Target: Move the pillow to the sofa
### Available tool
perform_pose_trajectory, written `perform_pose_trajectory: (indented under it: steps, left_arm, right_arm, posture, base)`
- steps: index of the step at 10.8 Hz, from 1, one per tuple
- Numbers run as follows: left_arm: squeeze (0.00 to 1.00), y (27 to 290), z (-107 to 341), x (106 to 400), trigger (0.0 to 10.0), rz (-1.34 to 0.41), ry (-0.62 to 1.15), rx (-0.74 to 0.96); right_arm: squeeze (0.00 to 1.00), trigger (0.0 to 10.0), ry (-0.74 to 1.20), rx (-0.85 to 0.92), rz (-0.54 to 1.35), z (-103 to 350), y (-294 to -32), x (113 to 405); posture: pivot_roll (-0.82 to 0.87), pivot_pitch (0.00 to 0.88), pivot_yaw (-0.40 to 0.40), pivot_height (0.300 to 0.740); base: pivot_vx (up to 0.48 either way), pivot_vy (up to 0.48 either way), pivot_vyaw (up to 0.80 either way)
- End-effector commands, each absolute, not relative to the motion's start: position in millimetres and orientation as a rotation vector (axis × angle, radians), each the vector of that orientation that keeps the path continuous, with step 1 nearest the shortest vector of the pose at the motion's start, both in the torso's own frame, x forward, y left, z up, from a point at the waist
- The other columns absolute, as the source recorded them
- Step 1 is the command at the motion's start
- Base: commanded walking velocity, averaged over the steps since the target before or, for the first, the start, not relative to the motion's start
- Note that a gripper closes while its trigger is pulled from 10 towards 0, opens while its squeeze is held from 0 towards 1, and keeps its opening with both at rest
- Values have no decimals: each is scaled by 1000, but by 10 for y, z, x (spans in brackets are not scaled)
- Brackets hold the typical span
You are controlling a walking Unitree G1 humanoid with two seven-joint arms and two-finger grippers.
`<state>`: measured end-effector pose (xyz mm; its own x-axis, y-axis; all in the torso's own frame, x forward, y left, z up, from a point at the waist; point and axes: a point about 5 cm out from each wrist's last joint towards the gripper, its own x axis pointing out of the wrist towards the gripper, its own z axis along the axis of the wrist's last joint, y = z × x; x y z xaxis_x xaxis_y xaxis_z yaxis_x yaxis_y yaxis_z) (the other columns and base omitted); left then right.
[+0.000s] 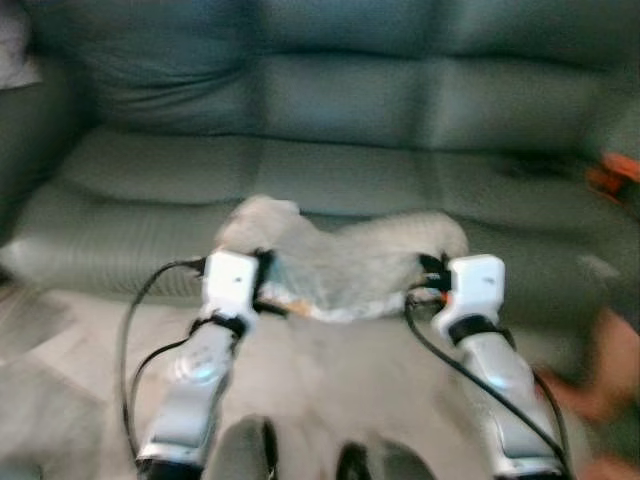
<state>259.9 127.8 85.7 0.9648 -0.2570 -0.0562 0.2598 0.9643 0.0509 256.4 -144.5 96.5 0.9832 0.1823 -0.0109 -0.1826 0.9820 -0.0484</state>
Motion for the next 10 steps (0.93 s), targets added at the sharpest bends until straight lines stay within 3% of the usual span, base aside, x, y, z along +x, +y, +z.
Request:
perform_pose_trajectory:
  steps: [1,4,6,10]
  left_arm:
    - [0,1204,899,2603,10000,-280,29,52]
    - [0,1175,889,2613,10000,-286,36,49]
    - [0,1159,839,2611,10000,-276,73,35]
    - [0,1123,832,2616,10000,-293,77,37]
  right_arm:
    - [0,10000,-9,-57,189,992,-1460,2558]
    - [0,10000,-8,-55,189,1000,-1455,2586]
    - [0,10000,1,-54,188,986,-1449,2595]
    - [0,10000,7,-53,187,982,-1452,2616]
  posture:
    - [-76,171,-29,740]
    - [-77,171,-30,740]
    - [-76,170,-32,740]
    - [-75,169,-38,740]
  base:
    - [480,0,0]
    - [480,0,0]
    - [0,0,0]
    - [0,439,0]
